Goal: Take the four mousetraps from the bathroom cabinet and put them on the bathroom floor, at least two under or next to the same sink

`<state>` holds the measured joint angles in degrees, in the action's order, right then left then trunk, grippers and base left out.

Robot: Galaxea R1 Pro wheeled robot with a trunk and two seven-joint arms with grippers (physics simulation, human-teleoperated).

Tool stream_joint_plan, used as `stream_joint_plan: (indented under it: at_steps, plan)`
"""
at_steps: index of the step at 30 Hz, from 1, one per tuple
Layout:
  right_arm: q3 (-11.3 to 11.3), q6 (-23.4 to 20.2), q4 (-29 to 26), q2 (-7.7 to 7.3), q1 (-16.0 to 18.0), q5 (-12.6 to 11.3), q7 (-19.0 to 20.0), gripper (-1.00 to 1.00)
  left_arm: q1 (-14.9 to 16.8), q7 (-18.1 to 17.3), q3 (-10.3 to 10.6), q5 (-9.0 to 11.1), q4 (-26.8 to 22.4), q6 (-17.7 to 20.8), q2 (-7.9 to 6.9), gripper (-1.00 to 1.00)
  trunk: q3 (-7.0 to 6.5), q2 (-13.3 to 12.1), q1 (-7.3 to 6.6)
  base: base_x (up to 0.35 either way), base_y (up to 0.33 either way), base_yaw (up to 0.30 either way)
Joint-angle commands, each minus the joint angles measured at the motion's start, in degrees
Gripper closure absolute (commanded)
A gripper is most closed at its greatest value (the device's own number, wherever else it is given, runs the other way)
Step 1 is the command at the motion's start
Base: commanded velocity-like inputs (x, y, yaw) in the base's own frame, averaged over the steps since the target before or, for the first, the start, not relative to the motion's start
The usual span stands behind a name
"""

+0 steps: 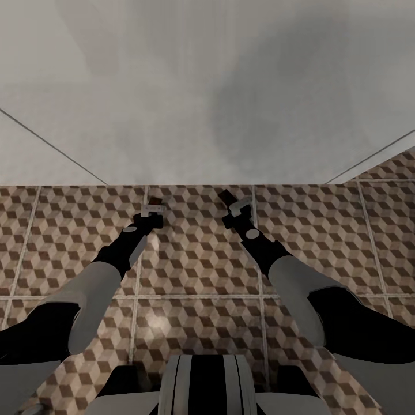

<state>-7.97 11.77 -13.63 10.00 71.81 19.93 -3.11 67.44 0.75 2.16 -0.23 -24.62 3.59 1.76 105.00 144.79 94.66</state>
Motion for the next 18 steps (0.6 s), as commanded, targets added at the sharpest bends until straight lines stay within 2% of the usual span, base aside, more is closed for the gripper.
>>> stream_joint_plan:
  at_steps: [1, 18]
  plan:
    - [0.0, 0.0, 0.0, 0.0, 0.0, -0.1, -0.1, 1.0, 0.0, 0.2, 0.0, -0.2, 0.0, 0.0, 0.0, 1.0, 0.0, 0.0, 0.0, 0.0, 0.0, 0.0]
    - [0.0, 0.1, 0.0, 0.0, 0.0, -0.1, -0.1, 1.0, 0.0, 0.1, 0.0, -0.3, 1.0, 0.0, 0.04, 1.0, 0.0, 0.0, 0.0, 0.0, 0.0, 0.0]
